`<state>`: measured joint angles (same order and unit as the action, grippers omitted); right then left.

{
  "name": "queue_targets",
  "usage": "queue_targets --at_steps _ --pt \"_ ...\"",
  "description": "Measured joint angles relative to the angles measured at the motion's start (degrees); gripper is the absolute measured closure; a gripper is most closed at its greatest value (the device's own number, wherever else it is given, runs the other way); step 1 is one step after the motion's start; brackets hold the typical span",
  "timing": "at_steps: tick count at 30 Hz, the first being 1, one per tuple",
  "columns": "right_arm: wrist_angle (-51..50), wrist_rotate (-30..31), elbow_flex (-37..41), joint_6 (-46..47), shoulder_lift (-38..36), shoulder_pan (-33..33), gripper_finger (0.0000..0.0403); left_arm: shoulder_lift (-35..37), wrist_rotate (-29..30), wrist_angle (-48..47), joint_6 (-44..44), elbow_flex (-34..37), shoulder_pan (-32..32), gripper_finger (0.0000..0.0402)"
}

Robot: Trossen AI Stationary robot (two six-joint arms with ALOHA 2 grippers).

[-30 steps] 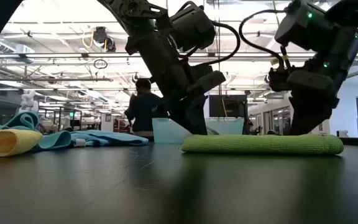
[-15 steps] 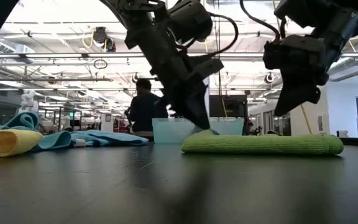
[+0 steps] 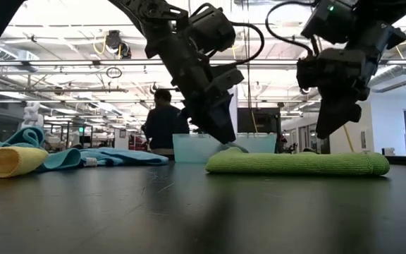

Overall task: Fold microfiber towels
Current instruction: Put the green microfiber towel into the blue bin

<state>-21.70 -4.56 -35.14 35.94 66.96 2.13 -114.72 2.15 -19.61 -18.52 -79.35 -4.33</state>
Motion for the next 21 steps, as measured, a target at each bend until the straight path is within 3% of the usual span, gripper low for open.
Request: queue_targets --at_steps 10,21 --pt "-3.7 -0.1 0.0 -2.0 1.0 5.8 0.0240 0.0 -1.4 -0.8 -0.3 0.0 -1.8 0.0233" --pt "-6.8 -3.4 0.0 -1.9 4.7 9.2 0.0229 -0.1 -2.4 -3.3 0.5 0.0 -2.0 0.0231"
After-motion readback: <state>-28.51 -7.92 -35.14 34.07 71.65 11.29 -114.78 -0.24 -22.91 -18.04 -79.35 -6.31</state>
